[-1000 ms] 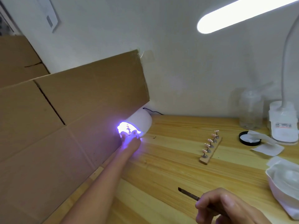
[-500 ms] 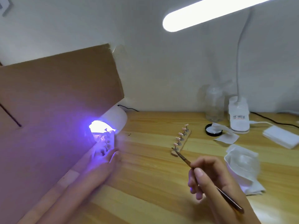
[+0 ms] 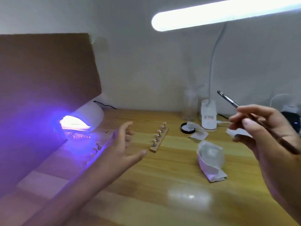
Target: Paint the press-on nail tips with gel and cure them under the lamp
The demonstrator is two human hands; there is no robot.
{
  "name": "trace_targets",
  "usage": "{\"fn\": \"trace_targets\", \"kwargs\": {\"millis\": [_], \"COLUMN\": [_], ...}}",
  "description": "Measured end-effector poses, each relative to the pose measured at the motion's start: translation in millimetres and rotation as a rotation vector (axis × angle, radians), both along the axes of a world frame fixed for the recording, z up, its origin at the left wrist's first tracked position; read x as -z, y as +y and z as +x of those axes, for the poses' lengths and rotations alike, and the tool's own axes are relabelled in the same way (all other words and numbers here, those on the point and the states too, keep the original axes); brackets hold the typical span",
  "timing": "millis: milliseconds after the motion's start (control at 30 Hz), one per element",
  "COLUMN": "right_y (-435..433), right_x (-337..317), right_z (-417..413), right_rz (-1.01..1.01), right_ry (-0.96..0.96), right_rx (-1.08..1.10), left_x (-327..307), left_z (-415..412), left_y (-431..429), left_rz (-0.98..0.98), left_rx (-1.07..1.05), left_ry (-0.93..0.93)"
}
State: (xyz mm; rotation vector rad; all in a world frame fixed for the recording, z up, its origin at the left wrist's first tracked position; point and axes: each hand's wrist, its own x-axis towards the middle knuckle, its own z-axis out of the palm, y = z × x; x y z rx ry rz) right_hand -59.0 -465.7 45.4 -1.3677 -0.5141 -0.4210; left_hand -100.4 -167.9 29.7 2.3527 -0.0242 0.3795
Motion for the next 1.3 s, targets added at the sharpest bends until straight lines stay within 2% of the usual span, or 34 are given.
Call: {"fn": "trace_targets", "kwargs": {"millis": [133,200,367,400,467,533,567,667,767,867,967,1100,1300], "right_y": [-39,-50,-52,-51,-48,-45,-44,-43,-46,-51,-57,-60,-63], "right_x": [44,55,54,53,51,49,48,46,48,48,47,48,49], "right_z": [-6,-9,-12,-14,-18,-20,-21,-20,-19,-19,-18,-13,-9], "right_rz": [-0.178,-0.191,-0.176,-0.174,-0.164,-0.149,-0.140,-0.121,-0.142,-0.128,-0.099,-0.013,0.099], "right_ry": [0.113,0.164,0.203,0.203,0.195,0.175,0.169,0.185,0.198,0.200,0.201,0.277,0.360], "right_rx": [0.151,0.189,0.208,0.196,0.162,0.133,0.130,0.132,0.143,0.177,0.214,0.237,0.143], "left_x": [24,37,34,31,25,27,30,43,57,55,37,30,21], "left_z": [69,81,63,50,12,-26,-38,-50,-52,-30,-17,-18,-11], "left_y": [-18,-21,-16,-11,-10,-15,-20,-62,-103,-143,-155,-158,-179], "left_rz": [0.125,0.210,0.250,0.207,0.060,0.029,0.050,0.105,0.051,0.130,0.367,0.303,0.187], "left_rx": [-0.086,-0.094,-0.076,-0.067,0.039,0.244,0.356,0.633,0.729,0.757,0.594,0.591,0.642], "left_ry": [0.249,0.202,0.099,0.073,-0.054,-0.146,-0.125,0.143,0.114,-0.020,-0.150,-0.085,0.063]}}
